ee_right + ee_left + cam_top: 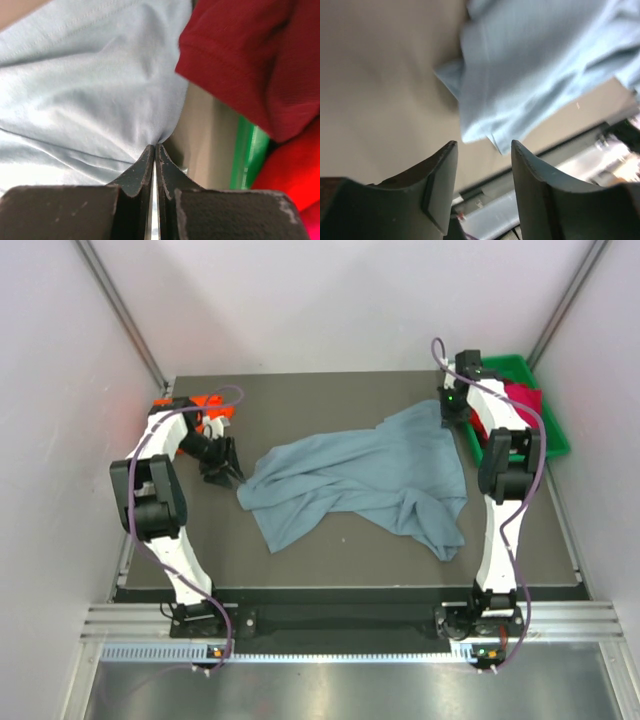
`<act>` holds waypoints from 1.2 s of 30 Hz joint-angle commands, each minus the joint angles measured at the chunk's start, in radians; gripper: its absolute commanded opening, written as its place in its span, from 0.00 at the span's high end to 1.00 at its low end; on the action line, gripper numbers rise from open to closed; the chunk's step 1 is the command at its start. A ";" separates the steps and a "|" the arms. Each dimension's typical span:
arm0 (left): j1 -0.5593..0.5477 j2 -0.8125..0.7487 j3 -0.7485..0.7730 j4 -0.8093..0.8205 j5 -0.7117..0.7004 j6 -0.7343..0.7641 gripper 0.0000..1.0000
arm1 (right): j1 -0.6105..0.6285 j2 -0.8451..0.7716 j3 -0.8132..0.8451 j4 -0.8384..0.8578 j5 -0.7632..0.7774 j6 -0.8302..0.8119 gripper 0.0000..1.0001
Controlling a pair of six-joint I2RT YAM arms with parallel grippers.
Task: Fold and stack the t-shirts
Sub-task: Flatten the tshirt out
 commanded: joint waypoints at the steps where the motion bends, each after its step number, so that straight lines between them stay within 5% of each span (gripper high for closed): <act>1: 0.002 0.033 0.129 0.040 -0.067 -0.005 0.47 | 0.008 -0.070 -0.015 0.012 -0.008 -0.013 1.00; 16: 0.002 0.248 0.215 0.047 0.052 -0.002 0.50 | 0.010 -0.063 -0.003 0.012 0.001 -0.016 1.00; 29: 0.001 0.168 0.113 -0.009 0.192 -0.019 0.57 | 0.039 -0.052 0.014 0.026 0.026 -0.027 1.00; 32: 0.001 0.152 0.100 -0.018 0.215 -0.012 0.66 | 0.054 -0.046 0.026 0.029 0.032 -0.032 1.00; 36: 0.004 0.145 0.108 -0.021 0.246 0.002 0.94 | 0.077 -0.046 0.035 0.032 0.041 -0.035 1.00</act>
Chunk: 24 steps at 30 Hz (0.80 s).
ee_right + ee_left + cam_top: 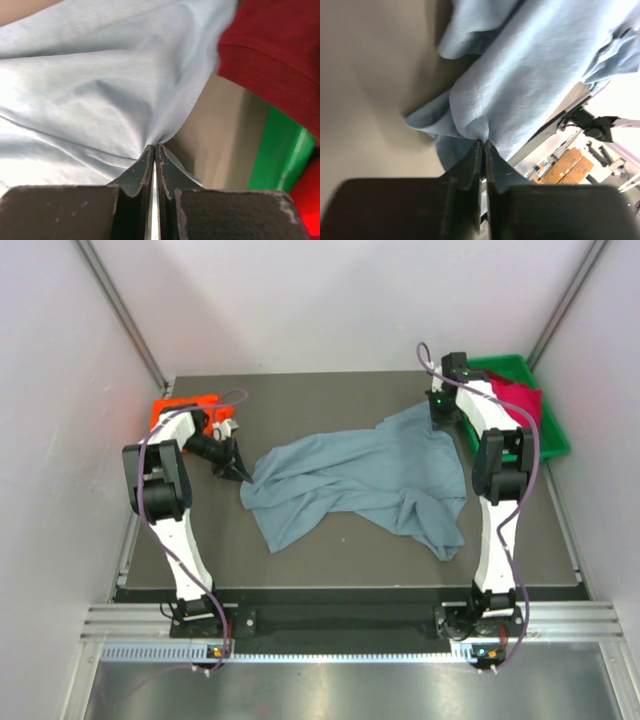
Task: Fold and stack the t-shirts
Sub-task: Flatten the tshirt out
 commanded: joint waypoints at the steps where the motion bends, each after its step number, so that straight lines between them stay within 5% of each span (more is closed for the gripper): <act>1: 0.002 -0.067 0.016 -0.023 0.058 0.020 1.00 | 0.025 -0.046 0.057 0.033 0.024 -0.014 1.00; 6: 0.028 -0.059 0.127 0.015 0.037 0.009 1.00 | 0.024 -0.068 0.090 0.050 0.073 -0.008 1.00; 13: 0.040 0.012 0.501 0.063 -0.049 0.041 1.00 | -0.002 -0.100 0.178 0.076 0.154 -0.006 1.00; 18: 0.039 -0.045 0.494 0.049 0.007 0.015 1.00 | -0.033 -0.193 0.112 0.073 0.140 0.002 1.00; 24: 0.031 -0.139 0.245 -0.108 0.058 0.024 1.00 | -0.042 -0.321 -0.038 0.042 0.064 0.014 1.00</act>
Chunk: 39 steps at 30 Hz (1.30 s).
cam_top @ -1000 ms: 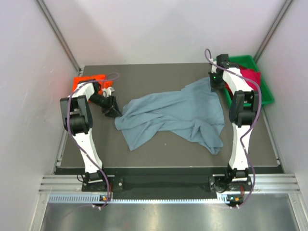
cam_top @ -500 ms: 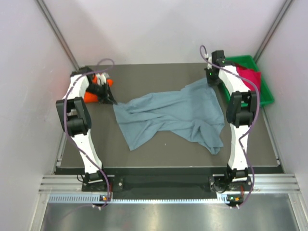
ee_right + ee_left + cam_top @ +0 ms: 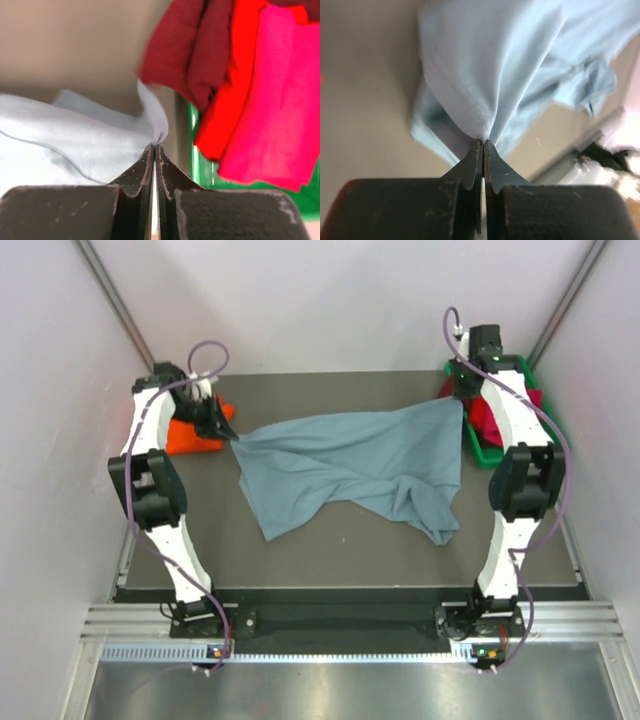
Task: Fold and stack the t-shirts
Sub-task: Flatten the tshirt out
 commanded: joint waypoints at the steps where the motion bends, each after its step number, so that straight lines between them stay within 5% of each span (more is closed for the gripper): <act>1: -0.009 -0.121 -0.207 -0.132 0.057 0.013 1.00 | -0.008 -0.124 -0.075 0.002 -0.037 0.019 1.00; 10: -0.145 -0.250 -0.600 -0.130 0.143 -0.089 1.00 | -0.011 -0.221 -0.242 -0.006 -0.096 0.036 1.00; 13: -0.156 -0.264 -0.611 -0.078 0.105 -0.134 0.54 | -0.008 -0.216 -0.230 -0.010 -0.102 0.036 1.00; 15: -0.153 -0.261 -0.523 -0.067 0.062 -0.120 0.50 | -0.008 -0.215 -0.228 -0.009 -0.099 0.034 1.00; 20: -0.100 -0.189 -0.367 -0.029 -0.064 -0.123 0.50 | -0.006 -0.219 -0.242 -0.002 -0.099 0.033 1.00; 39: -0.070 0.173 -0.056 0.006 -0.057 -0.057 0.55 | -0.008 -0.190 -0.231 0.007 -0.088 0.020 1.00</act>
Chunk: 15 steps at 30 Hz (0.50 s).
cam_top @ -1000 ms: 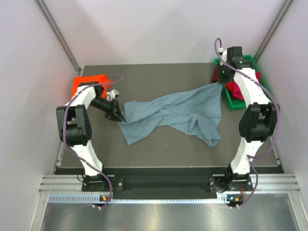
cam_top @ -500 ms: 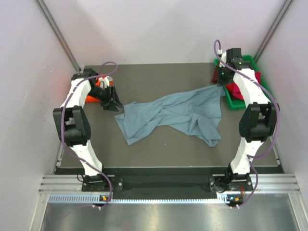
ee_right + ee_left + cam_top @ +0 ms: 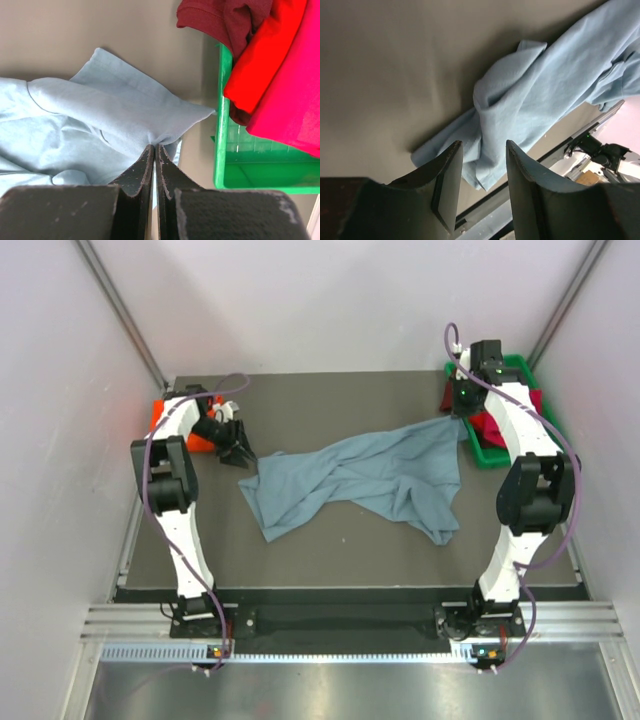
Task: Fold and stack the t-shirts
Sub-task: Flatten the tshirt out
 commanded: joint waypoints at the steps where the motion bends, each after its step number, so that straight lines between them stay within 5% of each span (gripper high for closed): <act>1: -0.002 0.021 0.069 0.026 0.024 0.024 0.55 | -0.002 -0.018 0.016 0.030 0.007 -0.004 1.00; 15: -0.075 0.122 0.157 0.021 0.095 0.036 0.60 | 0.010 0.005 0.031 0.041 0.027 -0.012 1.00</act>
